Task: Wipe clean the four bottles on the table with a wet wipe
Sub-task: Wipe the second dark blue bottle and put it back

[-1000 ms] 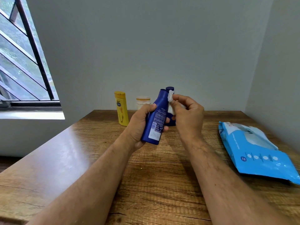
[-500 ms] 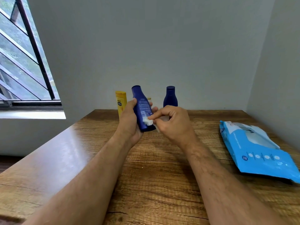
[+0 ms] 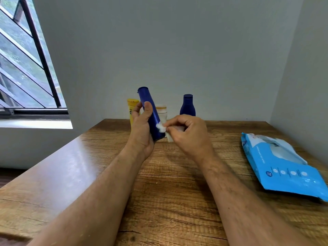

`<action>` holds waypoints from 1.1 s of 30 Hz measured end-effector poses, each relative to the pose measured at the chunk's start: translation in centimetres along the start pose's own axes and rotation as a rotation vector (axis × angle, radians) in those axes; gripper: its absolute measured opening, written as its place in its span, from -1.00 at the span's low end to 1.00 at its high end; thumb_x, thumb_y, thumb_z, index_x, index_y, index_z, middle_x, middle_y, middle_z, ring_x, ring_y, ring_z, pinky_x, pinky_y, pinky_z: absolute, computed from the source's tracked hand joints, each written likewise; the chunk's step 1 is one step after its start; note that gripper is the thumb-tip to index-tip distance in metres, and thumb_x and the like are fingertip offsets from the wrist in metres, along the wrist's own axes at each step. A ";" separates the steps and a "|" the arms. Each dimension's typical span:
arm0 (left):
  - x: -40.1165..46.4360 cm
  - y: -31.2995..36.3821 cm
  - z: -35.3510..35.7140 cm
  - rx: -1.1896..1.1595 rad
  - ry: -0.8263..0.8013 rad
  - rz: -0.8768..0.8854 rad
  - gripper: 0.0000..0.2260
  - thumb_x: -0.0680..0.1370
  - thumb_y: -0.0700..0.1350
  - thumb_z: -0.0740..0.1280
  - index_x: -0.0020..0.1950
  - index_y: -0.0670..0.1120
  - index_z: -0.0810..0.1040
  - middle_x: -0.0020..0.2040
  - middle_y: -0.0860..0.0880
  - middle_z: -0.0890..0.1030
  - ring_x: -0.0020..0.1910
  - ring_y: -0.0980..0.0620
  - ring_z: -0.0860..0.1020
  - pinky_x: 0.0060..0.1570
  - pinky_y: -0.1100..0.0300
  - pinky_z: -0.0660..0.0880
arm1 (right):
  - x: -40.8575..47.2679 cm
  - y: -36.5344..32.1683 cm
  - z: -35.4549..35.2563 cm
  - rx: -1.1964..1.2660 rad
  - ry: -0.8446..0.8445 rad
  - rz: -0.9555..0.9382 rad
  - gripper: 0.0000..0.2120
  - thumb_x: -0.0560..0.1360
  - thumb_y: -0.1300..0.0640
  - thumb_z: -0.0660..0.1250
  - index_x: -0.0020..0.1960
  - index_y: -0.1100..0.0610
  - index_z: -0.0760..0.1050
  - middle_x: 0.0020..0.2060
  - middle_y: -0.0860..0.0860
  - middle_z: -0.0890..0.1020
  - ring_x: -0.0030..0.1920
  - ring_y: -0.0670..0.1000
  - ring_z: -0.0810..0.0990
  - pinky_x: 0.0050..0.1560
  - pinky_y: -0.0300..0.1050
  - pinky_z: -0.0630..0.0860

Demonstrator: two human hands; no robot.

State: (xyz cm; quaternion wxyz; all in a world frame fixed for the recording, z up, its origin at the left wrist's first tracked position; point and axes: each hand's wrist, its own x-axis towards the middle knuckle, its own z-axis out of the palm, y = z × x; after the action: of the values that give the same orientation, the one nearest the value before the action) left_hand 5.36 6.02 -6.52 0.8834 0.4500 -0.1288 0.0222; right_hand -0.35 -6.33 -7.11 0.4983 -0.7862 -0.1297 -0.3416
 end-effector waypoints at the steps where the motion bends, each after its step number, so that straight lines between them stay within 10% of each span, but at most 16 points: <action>1: 0.1 0.0 0.0 0.022 -0.006 0.017 -0.42 0.45 0.12 0.44 0.41 0.01 0.38 0.05 -0.07 0.60 -0.05 -0.08 0.58 0.11 -0.16 0.56 | 0.1 -0.1 -0.1 0.029 0.063 0.001 -0.87 0.45 0.23 0.48 -0.06 0.03 0.70 -0.13 -0.15 0.69 -0.08 -0.23 0.63 -0.11 -0.40 0.55; 8: -0.6 -0.5 0.3 0.055 -0.112 -0.085 -0.64 0.56 0.03 0.38 0.27 -0.15 0.54 0.06 -0.17 0.64 0.03 -0.12 0.62 0.23 -0.16 0.53 | 0.3 -0.2 -0.4 0.076 0.132 0.022 -0.87 0.48 0.20 0.47 -0.04 0.01 0.71 -0.14 -0.18 0.69 -0.08 -0.27 0.62 -0.11 -0.45 0.51; 15: -0.3 0.6 0.0 -0.115 0.065 -0.156 -0.74 0.62 -0.04 0.34 0.23 -0.17 0.49 -0.16 -0.14 0.64 -0.27 -0.04 0.65 -0.26 0.05 0.65 | 0.1 0.3 0.0 0.023 -0.049 0.027 -0.88 0.47 0.26 0.45 -0.07 0.07 0.69 -0.08 -0.12 0.69 -0.02 -0.23 0.64 -0.02 -0.33 0.59; 21: -0.2 0.7 0.1 -0.199 0.032 -0.070 -0.66 0.67 -0.09 0.22 0.42 -0.15 0.39 0.23 -0.15 0.65 0.14 -0.07 0.62 0.22 -0.08 0.56 | 0.5 0.3 -0.5 0.247 0.185 0.181 -0.82 0.51 0.22 0.44 0.08 0.03 0.67 -0.09 -0.05 0.66 -0.15 -0.13 0.65 -0.24 -0.25 0.62; 33: -0.4 -0.2 0.1 -0.260 -0.036 -0.086 -0.69 0.68 -0.17 0.21 0.43 -0.15 0.32 0.33 -0.31 0.54 0.28 -0.22 0.58 0.20 -0.14 0.57 | 0.6 0.1 -0.3 0.239 0.213 0.148 -0.86 0.47 0.20 0.48 0.01 0.04 0.68 -0.11 -0.17 0.68 -0.05 -0.18 0.65 -0.09 -0.31 0.60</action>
State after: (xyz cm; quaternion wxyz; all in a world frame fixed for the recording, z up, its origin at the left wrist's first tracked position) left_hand 4.98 5.84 -6.67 0.9320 0.3372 -0.1269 -0.0404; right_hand 0.03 -6.70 -6.74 0.6229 -0.6883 -0.0577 -0.3673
